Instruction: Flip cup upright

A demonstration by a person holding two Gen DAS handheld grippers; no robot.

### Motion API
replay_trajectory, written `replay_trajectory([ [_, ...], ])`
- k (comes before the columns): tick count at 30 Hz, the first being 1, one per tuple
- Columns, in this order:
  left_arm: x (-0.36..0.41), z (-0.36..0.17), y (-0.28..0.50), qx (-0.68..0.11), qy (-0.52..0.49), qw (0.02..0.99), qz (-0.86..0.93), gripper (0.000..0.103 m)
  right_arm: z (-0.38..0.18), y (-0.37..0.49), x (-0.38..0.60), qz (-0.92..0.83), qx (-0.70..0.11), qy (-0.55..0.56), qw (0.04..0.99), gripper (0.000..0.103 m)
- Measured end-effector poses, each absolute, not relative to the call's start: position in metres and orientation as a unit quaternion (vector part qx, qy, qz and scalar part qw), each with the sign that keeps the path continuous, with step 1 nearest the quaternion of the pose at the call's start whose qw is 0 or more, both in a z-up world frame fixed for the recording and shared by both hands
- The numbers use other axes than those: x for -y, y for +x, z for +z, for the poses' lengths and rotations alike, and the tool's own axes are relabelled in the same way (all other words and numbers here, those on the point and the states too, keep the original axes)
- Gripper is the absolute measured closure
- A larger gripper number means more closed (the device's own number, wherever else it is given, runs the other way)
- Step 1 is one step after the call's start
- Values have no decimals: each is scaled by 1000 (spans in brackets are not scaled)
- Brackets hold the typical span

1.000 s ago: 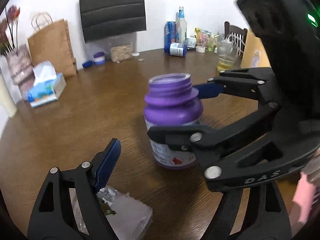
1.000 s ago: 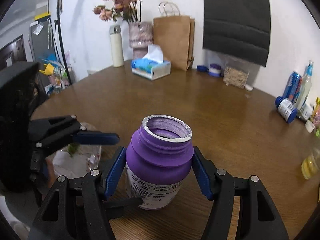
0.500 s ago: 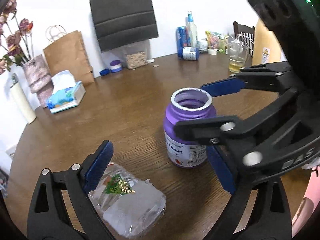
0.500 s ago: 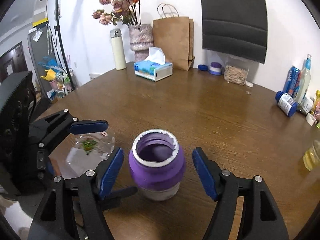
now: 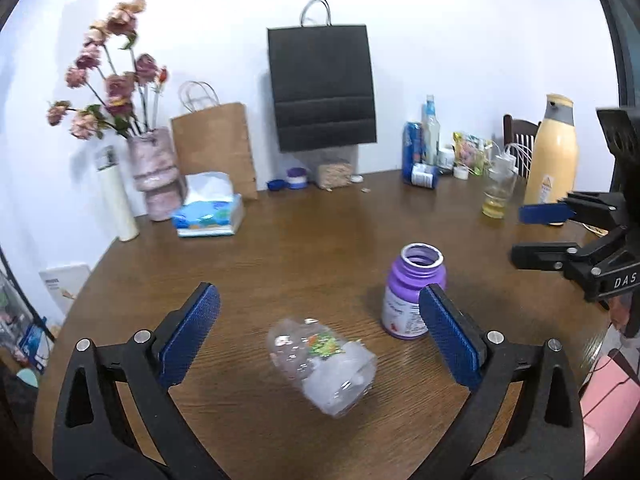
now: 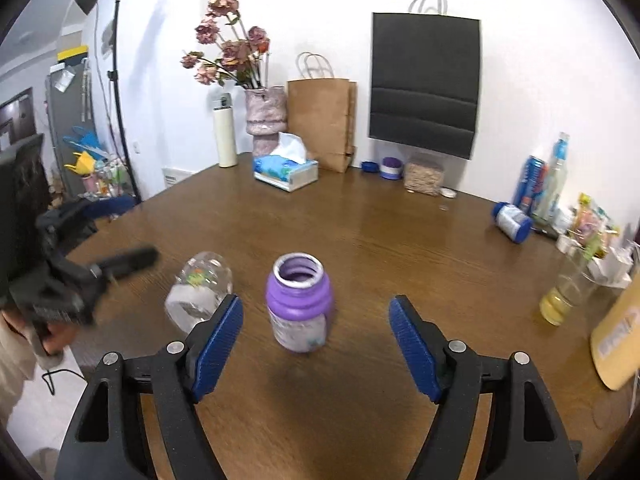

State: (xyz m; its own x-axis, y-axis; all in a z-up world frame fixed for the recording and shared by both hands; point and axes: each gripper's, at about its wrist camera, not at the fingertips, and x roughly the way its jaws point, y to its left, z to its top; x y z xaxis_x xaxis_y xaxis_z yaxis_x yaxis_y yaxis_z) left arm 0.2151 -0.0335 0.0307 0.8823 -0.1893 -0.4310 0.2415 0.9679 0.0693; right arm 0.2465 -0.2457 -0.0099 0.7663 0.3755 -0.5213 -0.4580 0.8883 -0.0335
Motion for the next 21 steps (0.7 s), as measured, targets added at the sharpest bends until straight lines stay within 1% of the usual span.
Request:
replay_trajectory([
  [11,12,37,183,-196,13,978,-73,4,-10,220,249,202,-248,-53,946,23],
  [17,5,22,118,-164,-40,986,-3,3,-23,178,248,200,-230,-30,952,23],
  [20,3,20,87,-154,-47,987,12,3,-29,150,245,200,-219,-36,954,23],
  [21,2,20,73,-148,-44,988,23,1,-31,136,242,199,-212,-41,956,23],
])
